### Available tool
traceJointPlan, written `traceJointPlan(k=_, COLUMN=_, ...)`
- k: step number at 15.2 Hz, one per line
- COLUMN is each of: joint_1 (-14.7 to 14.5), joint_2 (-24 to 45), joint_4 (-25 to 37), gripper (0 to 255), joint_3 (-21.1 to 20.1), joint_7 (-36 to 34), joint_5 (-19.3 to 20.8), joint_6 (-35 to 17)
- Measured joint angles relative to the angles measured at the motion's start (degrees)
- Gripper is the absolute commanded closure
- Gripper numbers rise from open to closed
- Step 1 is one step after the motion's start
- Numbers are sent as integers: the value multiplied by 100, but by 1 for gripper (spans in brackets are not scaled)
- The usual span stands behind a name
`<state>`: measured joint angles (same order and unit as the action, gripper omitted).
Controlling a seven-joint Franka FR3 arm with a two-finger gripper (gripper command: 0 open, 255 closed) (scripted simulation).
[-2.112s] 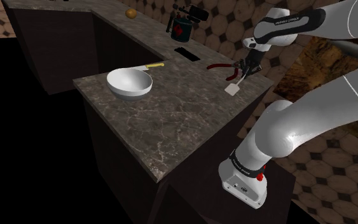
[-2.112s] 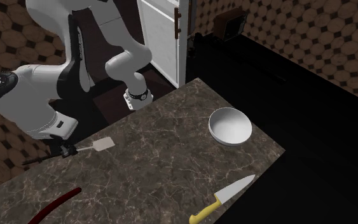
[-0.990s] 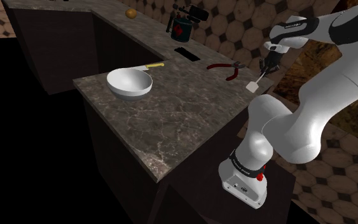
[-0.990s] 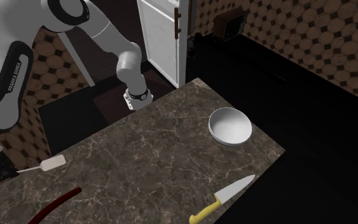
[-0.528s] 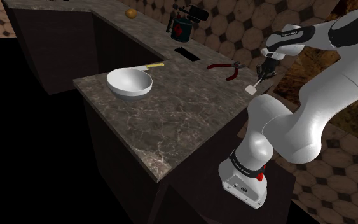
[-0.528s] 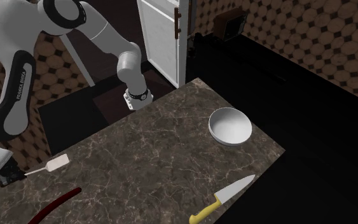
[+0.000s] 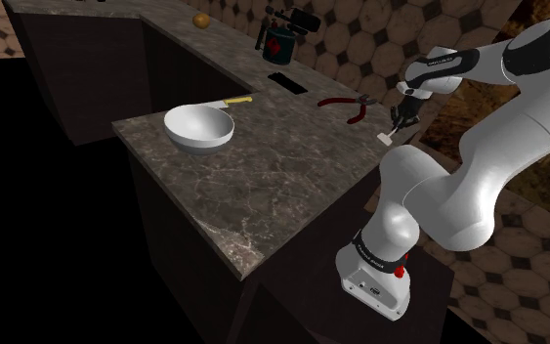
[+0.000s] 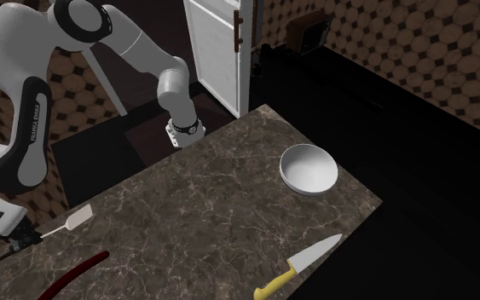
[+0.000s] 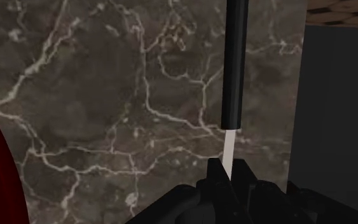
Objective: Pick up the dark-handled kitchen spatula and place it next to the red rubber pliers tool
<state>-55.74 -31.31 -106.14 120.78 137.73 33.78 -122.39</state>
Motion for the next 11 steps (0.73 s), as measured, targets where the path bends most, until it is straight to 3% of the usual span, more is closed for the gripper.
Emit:
traceJointPlan(k=4, joint_1=3, joint_2=2, joint_4=-9, gripper=255, joint_3=0, joint_7=-2, joint_5=2, joint_6=-8)
traceJointPlan(k=5, joint_1=3, joint_2=2, joint_4=-9, gripper=0, joint_3=0, joint_7=-2, joint_5=2, joint_6=-8)
traceJointPlan(k=11, joint_1=3, joint_2=2, joint_4=-9, gripper=0, joint_3=0, joint_7=-2, joint_5=2, joint_6=-8)
